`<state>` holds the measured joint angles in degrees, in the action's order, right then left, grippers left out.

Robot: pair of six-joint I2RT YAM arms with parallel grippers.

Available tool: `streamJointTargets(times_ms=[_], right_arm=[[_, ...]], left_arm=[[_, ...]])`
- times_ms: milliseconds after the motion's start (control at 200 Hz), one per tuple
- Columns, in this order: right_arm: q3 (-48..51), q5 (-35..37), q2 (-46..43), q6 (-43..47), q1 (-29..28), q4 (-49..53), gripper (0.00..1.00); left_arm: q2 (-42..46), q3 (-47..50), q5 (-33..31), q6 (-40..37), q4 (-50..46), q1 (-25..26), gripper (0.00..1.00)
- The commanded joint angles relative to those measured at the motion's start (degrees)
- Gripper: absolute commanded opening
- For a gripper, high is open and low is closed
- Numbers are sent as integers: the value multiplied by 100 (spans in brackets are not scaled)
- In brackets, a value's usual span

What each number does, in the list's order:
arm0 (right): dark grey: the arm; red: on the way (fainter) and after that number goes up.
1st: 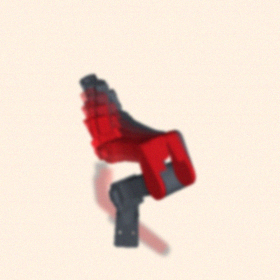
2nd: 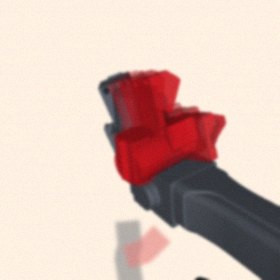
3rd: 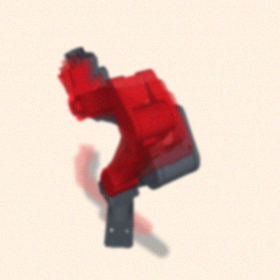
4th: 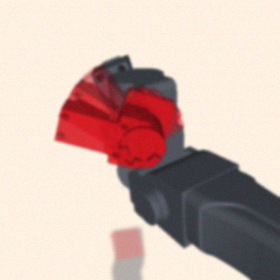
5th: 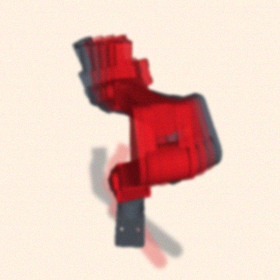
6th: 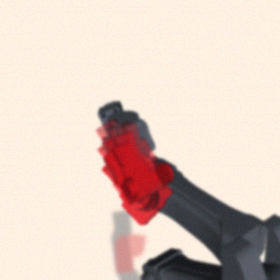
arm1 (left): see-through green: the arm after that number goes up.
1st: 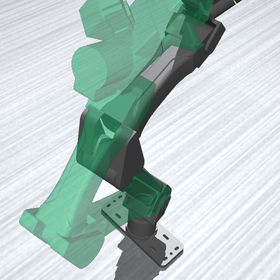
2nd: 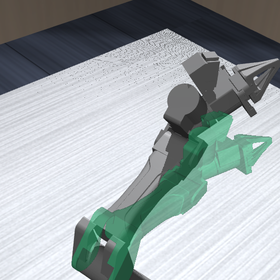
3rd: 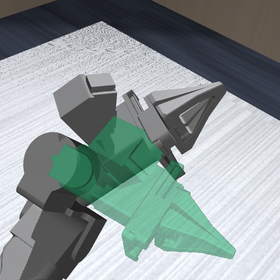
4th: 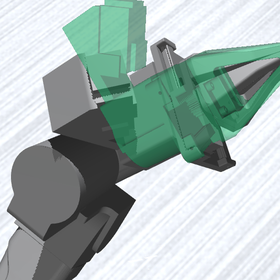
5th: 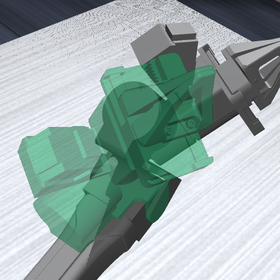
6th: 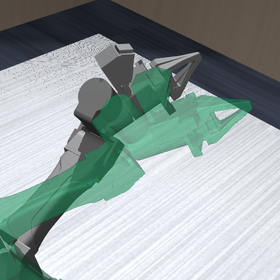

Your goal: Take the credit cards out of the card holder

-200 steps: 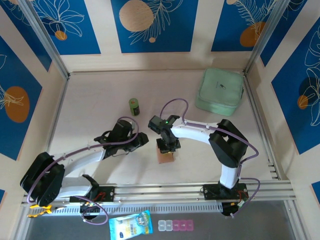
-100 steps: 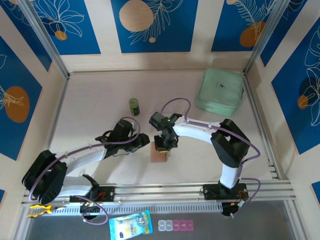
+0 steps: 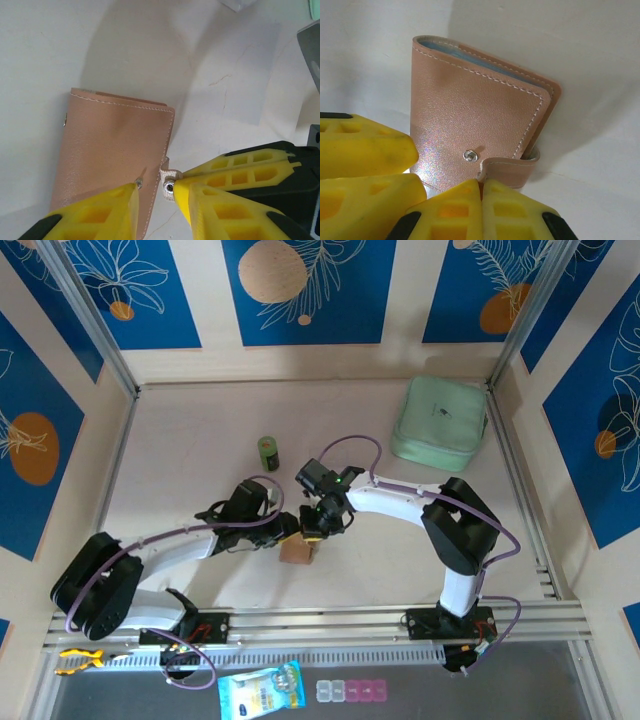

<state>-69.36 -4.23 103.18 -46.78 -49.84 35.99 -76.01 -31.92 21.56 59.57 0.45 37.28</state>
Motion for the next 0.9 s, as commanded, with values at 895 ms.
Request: streamJointTargets(times_ms=[895], right_arm=[[353, -200, -1, -249, 243, 44, 24]], left_arm=[[-68, -108, 13, 7, -113, -35, 36]])
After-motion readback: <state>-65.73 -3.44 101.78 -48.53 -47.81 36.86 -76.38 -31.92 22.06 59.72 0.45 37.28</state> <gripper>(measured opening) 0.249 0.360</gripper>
